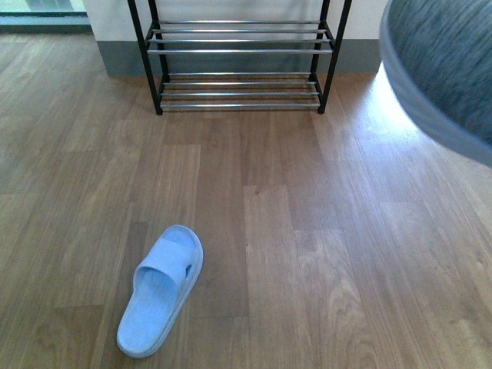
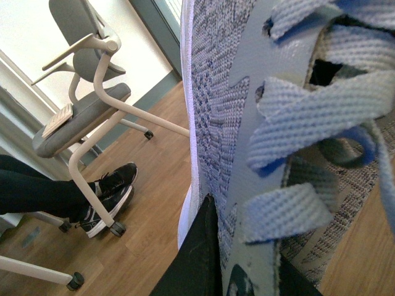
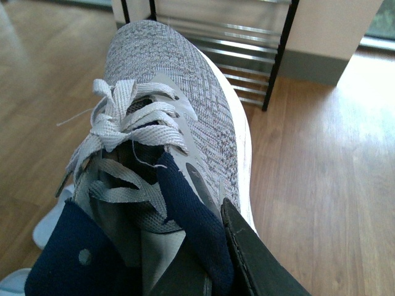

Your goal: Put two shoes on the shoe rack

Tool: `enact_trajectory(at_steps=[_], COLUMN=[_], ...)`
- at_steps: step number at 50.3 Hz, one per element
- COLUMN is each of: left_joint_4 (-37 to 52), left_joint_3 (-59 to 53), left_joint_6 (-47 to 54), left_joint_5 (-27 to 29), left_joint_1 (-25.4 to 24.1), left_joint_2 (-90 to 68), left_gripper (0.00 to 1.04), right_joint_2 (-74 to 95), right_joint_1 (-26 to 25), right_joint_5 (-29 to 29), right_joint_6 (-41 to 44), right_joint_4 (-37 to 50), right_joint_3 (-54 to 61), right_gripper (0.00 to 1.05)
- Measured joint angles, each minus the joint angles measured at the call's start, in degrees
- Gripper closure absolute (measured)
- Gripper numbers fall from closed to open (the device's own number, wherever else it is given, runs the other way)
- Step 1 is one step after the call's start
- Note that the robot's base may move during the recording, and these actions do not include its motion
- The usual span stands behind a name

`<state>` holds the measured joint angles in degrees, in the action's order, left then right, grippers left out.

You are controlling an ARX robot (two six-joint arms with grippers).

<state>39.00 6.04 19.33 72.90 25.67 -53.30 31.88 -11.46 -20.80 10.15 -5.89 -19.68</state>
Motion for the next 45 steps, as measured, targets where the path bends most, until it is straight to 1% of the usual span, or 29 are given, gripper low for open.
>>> enact_trajectory(at_steps=[2,7,24,30,45], left_joint_4=[0.00,0.00,0.00,0.00,0.00], left_joint_3=[-0.02,-0.02,-0.02,-0.02,-0.02], left_joint_6=[0.00,0.00,0.00,0.00,0.07], left_joint_5=[0.00,0.00,-0.02,0.37,0.13], left_joint_1=[0.00,0.00,0.00,-0.07,-0.07], left_joint_2=[0.00,0.00,0.00,0.00,0.04], left_gripper=[1.03,1.03,1.03,1.03,1.03], right_joint_2=[-7.93,-15.85,-15.87,-15.82,-15.85], right_joint_1=[-0.66,-0.63,-0.68,-0.59,-0.66], right_joint_5=[-1.88,-3.89,-2.99,-3.93,-3.26], right_joint_6=[-0.07,-0.07,-0.04,-0.07,-0.04], right_joint_4=[-4.68,-6.01,-6.25,-6.25,-6.25], right_joint_3=[0.00,-0.48,-0.37,-0.33,-0.33], right_gripper=[1.03,1.03,1.03,1.03,1.03])
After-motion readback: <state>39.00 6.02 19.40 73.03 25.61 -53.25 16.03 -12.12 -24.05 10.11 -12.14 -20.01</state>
